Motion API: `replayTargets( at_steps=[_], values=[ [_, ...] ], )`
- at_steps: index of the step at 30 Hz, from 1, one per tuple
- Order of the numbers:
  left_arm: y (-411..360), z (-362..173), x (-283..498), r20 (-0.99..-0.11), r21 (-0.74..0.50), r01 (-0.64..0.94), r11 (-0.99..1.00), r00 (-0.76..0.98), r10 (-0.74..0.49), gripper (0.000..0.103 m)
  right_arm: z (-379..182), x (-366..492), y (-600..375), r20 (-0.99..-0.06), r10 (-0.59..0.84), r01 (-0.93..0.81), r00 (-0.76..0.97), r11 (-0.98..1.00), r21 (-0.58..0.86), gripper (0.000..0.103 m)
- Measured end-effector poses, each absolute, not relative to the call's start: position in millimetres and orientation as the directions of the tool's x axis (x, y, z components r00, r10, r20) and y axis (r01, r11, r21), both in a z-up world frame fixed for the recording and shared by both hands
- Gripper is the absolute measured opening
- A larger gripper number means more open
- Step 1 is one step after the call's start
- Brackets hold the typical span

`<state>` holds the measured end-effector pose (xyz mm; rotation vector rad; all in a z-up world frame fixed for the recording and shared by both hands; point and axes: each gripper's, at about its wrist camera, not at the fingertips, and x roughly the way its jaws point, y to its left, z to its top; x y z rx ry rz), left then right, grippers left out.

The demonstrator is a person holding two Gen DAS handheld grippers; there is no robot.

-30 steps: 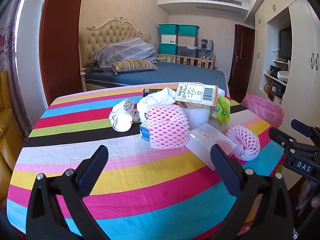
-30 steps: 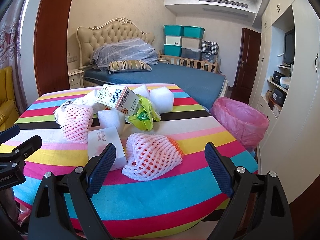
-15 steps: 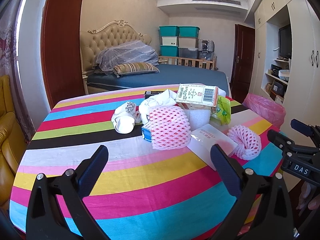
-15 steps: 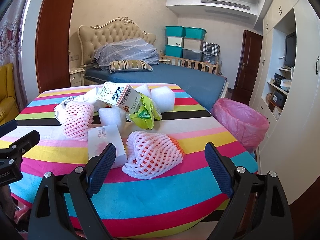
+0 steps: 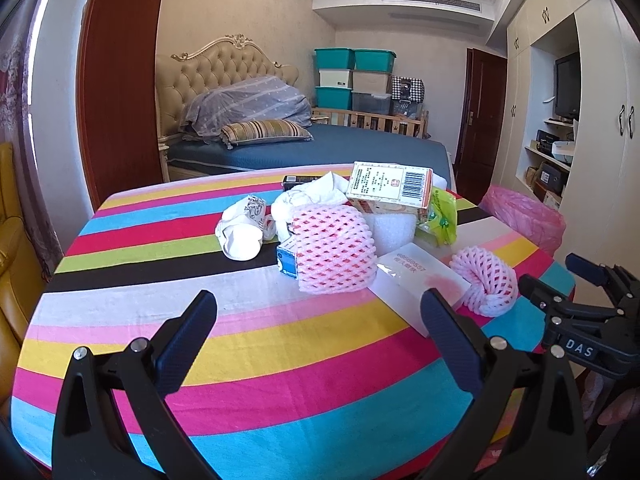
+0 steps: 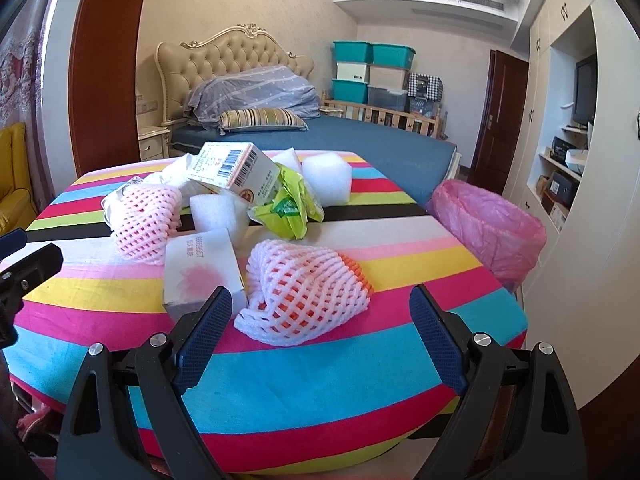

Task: Collect trash
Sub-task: 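Grasp the pink foam net with the right gripper while the left grasps the white tissue box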

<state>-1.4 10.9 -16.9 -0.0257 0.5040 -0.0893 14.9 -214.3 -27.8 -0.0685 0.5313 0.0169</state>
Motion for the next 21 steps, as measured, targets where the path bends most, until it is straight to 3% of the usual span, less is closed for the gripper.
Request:
replayTargets(
  at_steps=[17,20,21],
  values=[
    [-11,-22,20,-0.511,-0.009,0.164,0.987,0.847,-0.145,0.099,-56,57,-219,-0.562,0.064,-0.084,0.825,0.996,-0.01,0.082],
    [-17,-26,31,-0.536,-0.018,0.174,0.985,0.83,-0.156,0.098,-61,64,-225,-0.585,0.086,-0.098,0.806,0.995,0.011,0.062],
    [-20,-27,33,-0.542,-0.02,0.179,0.984,0.825,-0.161,0.098,-62,64,-226,-0.586,0.097,-0.107,0.805,0.994,0.018,0.05]
  ],
)
